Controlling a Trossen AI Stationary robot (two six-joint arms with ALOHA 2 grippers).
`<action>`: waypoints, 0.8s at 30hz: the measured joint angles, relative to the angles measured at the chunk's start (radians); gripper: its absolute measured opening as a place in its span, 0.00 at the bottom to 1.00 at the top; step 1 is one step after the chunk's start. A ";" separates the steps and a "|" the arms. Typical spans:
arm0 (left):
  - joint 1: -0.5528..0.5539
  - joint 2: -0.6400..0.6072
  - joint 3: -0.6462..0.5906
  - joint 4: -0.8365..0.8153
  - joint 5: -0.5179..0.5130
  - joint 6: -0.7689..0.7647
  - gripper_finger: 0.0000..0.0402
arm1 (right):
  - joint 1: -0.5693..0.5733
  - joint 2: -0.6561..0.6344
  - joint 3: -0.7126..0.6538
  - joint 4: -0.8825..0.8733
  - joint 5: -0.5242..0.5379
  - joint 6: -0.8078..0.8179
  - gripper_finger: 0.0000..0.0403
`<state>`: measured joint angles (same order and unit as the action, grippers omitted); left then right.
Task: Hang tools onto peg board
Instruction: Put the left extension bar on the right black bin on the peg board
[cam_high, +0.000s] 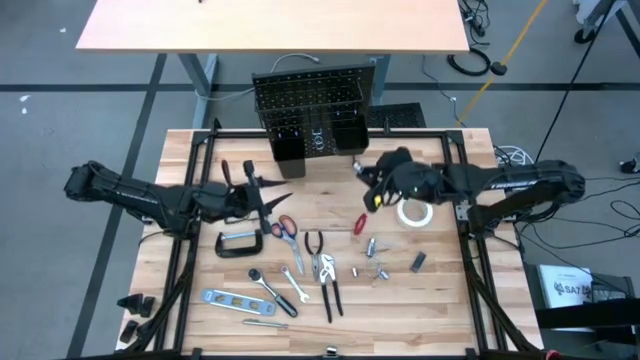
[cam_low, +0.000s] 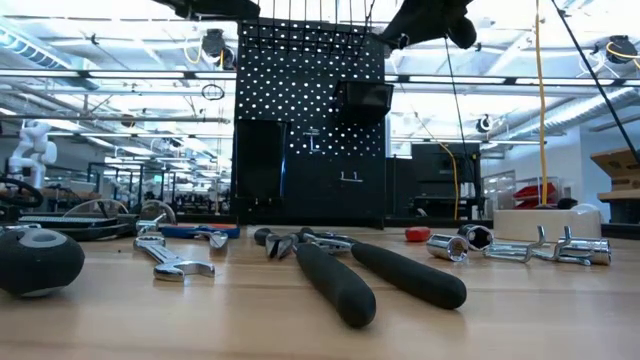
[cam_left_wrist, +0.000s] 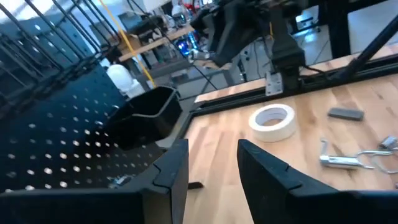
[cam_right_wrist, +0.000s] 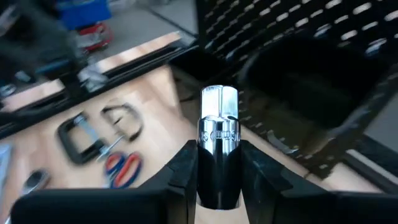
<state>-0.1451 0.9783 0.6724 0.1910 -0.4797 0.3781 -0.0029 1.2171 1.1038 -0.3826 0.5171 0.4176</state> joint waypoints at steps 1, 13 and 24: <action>0.005 0.000 0.000 0.007 0.000 0.005 0.33 | -0.025 0.000 0.001 0.014 -0.007 -0.009 0.19; 0.035 0.000 0.000 0.098 0.000 0.167 0.33 | -0.195 0.144 0.247 -0.165 -0.124 -0.089 0.19; 0.035 0.000 0.000 0.208 0.002 0.293 0.33 | -0.264 0.272 0.363 -0.227 -0.122 -0.210 0.19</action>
<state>-0.1104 0.9783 0.6724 0.3990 -0.4778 0.6707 -0.2665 1.4887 1.4670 -0.6093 0.3948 0.2079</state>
